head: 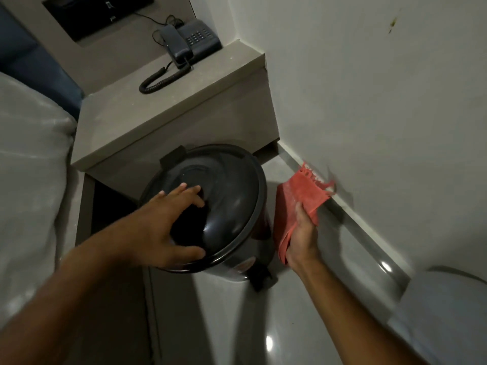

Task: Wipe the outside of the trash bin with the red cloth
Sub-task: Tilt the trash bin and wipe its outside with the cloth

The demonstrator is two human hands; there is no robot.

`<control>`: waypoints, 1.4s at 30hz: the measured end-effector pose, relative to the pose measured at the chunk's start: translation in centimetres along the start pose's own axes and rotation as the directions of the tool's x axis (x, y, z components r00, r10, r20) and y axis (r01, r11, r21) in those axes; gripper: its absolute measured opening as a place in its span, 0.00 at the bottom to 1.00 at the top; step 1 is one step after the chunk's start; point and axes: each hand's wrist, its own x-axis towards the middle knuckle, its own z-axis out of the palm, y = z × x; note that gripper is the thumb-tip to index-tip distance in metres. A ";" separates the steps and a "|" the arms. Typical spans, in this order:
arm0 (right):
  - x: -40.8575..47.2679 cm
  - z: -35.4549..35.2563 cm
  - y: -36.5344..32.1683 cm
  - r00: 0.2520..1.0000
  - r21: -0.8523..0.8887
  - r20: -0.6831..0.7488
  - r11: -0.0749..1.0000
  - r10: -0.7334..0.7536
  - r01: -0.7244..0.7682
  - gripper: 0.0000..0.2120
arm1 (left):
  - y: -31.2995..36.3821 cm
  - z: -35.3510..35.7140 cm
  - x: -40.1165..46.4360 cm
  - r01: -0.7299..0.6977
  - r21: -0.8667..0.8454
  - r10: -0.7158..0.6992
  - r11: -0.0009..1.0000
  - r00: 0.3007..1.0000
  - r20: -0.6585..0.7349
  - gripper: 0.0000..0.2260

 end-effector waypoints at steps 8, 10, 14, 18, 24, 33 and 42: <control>-0.8 0.8 0.3 0.997 -0.020 0.061 0.999 0.048 -0.047 0.32 | 1.9 4.4 1.4 0.054 0.125 -0.023 0.991 0.971 -0.238 0.56; -0.8 0.9 0.2 0.996 -0.080 0.084 0.997 0.024 -0.017 0.34 | -0.6 3.2 0.8 -0.026 -0.066 0.001 0.997 0.935 -0.355 0.51; -0.2 -0.9 3.4 0.987 -0.423 0.157 0.905 0.018 0.051 0.23 | -4.6 2.0 -0.7 -0.137 -0.279 -0.014 0.950 0.878 -0.479 0.46; 2.1 -3.4 6.2 0.997 -0.706 0.075 0.707 0.015 0.043 0.33 | -6.7 2.7 -2.0 -0.210 -0.332 0.034 0.920 0.885 -0.465 0.46; 5.7 8.7 2.0 0.944 -0.791 0.319 0.571 0.082 0.217 0.27 | -8.4 3.4 -2.9 -0.092 -0.286 -0.037 0.954 0.908 -0.418 0.49; -4.6 -0.4 10.0 0.715 -0.735 0.671 -0.048 -0.197 0.677 0.38 | -8.3 2.4 -3.9 0.023 -0.292 -0.127 0.956 0.930 -0.344 0.50; -2.2 11.5 3.6 0.890 -0.789 0.349 0.421 -0.293 0.448 0.22 | -7.0 2.2 -4.0 0.061 -0.253 -0.150 0.966 0.925 -0.349 0.50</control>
